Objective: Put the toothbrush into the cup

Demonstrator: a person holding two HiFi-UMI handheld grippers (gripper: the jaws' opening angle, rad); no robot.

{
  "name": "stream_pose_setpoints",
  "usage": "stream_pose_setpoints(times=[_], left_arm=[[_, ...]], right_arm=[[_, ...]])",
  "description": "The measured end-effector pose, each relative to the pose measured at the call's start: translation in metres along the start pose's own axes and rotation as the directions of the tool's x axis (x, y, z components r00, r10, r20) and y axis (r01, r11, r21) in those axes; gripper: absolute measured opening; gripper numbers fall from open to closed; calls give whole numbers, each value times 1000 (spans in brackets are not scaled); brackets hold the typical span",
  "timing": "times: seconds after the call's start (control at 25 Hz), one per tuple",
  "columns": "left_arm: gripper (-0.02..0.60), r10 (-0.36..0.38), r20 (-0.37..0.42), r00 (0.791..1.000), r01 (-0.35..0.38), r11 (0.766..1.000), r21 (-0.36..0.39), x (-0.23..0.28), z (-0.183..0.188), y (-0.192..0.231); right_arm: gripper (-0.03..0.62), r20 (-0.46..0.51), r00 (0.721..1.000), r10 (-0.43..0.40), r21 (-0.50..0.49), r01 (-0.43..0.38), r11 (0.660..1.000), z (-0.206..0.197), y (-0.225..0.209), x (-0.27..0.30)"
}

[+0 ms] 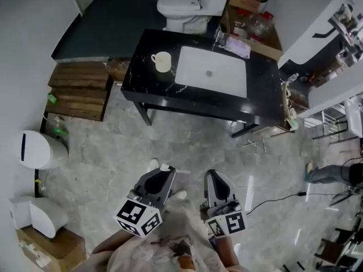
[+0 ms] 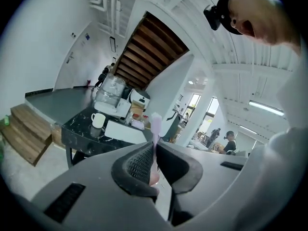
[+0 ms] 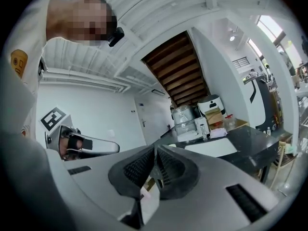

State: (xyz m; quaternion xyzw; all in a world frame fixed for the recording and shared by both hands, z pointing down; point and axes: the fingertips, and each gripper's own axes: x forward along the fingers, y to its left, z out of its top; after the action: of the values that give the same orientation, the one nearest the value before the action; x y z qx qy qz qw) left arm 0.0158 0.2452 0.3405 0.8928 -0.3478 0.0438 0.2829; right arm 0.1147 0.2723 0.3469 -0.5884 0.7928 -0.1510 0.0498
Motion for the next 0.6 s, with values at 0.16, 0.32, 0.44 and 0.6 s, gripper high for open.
stream_pose_setpoints(times=[0.16,0.32,0.44,0.6], left_arm=[[31,0,22,1000,1,1000,-3,4,23,22],[31,-16,30,999,16,1000,0,10,49,45],[31,-24,46,999,24,1000,8,13,65,71],[31,-25,52,998,25,1000,-10,18,80,109]], right_arm=[[29,13,1000,7,-4,-6,1000,8,9,27],[29,23,1000,-3,-17,4,1000,15,17,56],[29,30,1000,-5,-29,6,1000,17,25,84],[29,34,999,-8,-39,9,999,19,33,120]])
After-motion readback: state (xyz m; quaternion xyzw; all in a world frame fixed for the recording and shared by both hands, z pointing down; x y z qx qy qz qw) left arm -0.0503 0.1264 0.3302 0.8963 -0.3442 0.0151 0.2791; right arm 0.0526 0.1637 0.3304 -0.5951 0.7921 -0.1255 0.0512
